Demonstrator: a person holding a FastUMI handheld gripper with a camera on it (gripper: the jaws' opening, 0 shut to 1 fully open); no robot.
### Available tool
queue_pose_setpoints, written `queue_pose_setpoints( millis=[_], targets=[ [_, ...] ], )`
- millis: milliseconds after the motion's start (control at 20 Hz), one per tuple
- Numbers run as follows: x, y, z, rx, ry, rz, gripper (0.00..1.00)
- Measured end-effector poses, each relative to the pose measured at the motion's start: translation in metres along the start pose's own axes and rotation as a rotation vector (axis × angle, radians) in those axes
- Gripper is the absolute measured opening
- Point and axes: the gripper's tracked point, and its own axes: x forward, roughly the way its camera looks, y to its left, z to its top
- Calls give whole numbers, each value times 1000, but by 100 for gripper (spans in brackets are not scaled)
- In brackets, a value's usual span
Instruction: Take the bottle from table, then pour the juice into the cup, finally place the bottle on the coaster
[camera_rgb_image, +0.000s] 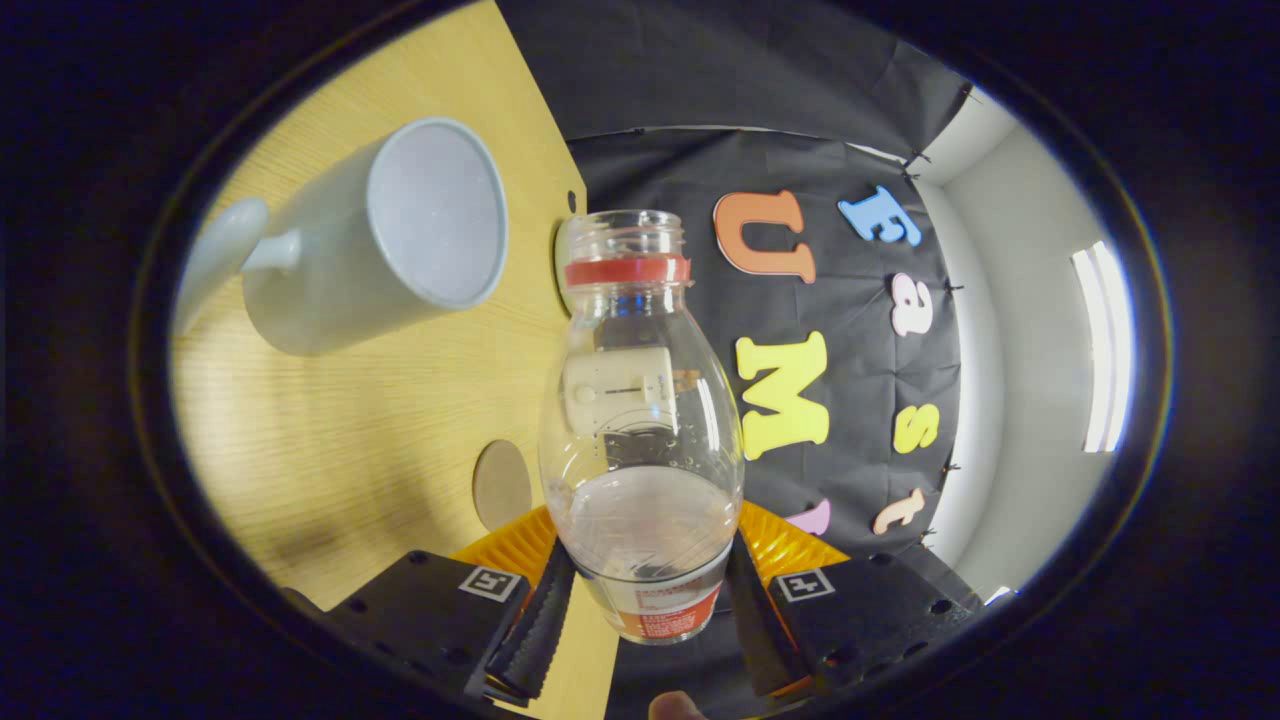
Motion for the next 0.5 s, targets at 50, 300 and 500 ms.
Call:
queue_pose_setpoints(
  millis=[50,300,500],
  targets=[
    [0,0,0,-17,1,-1,78],
    [1,1,-2,-74,3,4,78],
    [-1,-2,3,-110,-5,0,78]
  ],
)
